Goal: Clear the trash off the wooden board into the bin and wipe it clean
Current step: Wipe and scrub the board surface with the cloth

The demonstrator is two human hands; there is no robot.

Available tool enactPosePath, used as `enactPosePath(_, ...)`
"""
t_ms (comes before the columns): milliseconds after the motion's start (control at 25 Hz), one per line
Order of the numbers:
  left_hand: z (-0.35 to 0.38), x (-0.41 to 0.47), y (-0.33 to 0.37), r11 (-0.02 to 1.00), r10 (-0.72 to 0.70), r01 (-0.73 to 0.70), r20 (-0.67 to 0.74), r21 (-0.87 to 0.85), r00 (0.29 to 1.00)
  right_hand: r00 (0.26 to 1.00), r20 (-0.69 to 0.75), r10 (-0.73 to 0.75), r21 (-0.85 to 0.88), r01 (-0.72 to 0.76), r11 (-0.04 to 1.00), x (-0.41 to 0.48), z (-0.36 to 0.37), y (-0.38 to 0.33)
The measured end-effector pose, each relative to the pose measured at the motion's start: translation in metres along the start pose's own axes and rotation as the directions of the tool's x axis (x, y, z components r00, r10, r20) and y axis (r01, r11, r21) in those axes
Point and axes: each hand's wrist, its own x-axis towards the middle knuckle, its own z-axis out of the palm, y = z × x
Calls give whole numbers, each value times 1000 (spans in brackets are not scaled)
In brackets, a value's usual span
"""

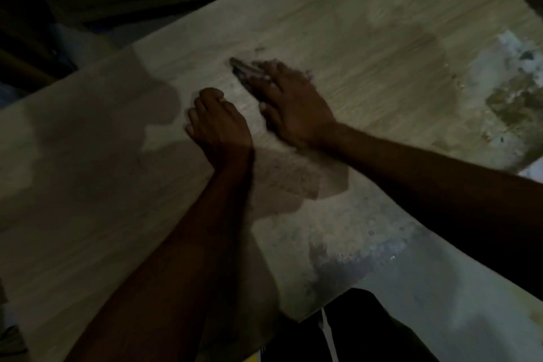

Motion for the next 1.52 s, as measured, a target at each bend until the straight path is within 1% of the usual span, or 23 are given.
enactPosePath(120, 13, 8, 11, 979, 61, -61, 5, 193, 998, 843, -182, 507, 37, -509, 860, 63, -9, 23)
enactPosePath(160, 15, 9, 9, 967, 76, -72, -6, 244, 997, 875, -139, 463, 29, -464, 886, 79, -7, 12)
enactPosePath(200, 15, 9, 7, 957, 94, -84, -20, 279, 995, 977, -43, 211, 6, -211, 977, 89, -5, -1)
enactPosePath(280, 15, 7, 8, 947, 113, -104, -11, 303, 994, 972, 101, -211, -23, 214, 976, 113, -4, 13)
enactPosePath(440, 19, 5, 8, 915, 161, -159, 27, 372, 987, 932, -116, 343, 32, -342, 939, 166, -9, 27)
enactPosePath(560, 29, 30, 19, 902, 235, -239, 54, 359, 970, 990, 51, -129, -7, 130, 992, 142, -1, 25)
enactPosePath(600, 35, 43, 34, 933, 212, -225, 77, 281, 974, 996, -11, -86, 7, 86, 996, 150, -11, 50)
enactPosePath(640, 41, 56, 55, 963, 191, -206, 100, 175, 976, 978, -134, 161, 28, -159, 987, 157, -20, 73)
enactPosePath(720, 53, 72, 97, 993, 115, -117, 143, 7, 983, 809, -218, 546, 68, -545, 836, 158, -26, 96)
enactPosePath(760, 61, 73, 111, 994, 111, -110, 121, -8, 986, 847, -190, 497, 37, -499, 866, 149, -24, 95)
enactPosePath(800, 69, 74, 119, 990, 124, -127, 46, 55, 991, 953, -132, 271, -7, -274, 962, 137, -19, 96)
enactPosePath(880, 78, 77, 120, 974, 150, -145, -18, 173, 989, 998, -60, -6, -64, 2, 998, 145, -30, 138)
enactPosePath(920, 80, 74, 117, 965, 172, -169, 1, 199, 985, 968, -151, 202, -23, -208, 978, 159, -39, 162)
enactPosePath(1000, 79, 74, 118, 958, 182, -173, -22, 227, 983, 766, -273, 582, 52, -592, 804, 175, -52, 178)
enactPosePath(1040, 79, 75, 121, 959, 173, -165, -12, 230, 985, 811, -218, 543, 15, -553, 833, 170, -50, 167)
enactPosePath(1080, 79, 75, 124, 958, 162, -160, 9, 239, 987, 950, -92, 298, -29, -301, 953, 155, -44, 150)
enactPosePath(1160, 80, 73, 125, 958, 147, -154, 45, 240, 988, 994, 56, -95, -16, 96, 995, 142, -46, 157)
enactPosePath(1200, 79, 74, 124, 962, 145, -156, 64, 225, 987, 999, -11, -52, -13, 52, 999, 154, -54, 174)
enactPosePath(1280, 78, 76, 124, 964, 140, -152, 68, 220, 988, 883, -173, 436, 43, -435, 899, 174, -65, 190)
enactPosePath(1320, 79, 75, 124, 961, 140, -150, 61, 231, 988, 846, -165, 507, 80, -501, 862, 163, -61, 176)
enactPosePath(1360, 79, 74, 126, 959, 141, -151, 56, 239, 988, 891, -100, 443, 84, -436, 896, 138, -55, 150)
enactPosePath(1440, 79, 73, 124, 963, 156, -164, 53, 213, 986, 999, 18, 42, 100, -43, 994, 69, -44, 107)
enactPosePath(1520, 79, 74, 122, 973, 174, -175, 21, 151, 984, 999, -45, -26, 25, 27, 999, 52, -54, 136)
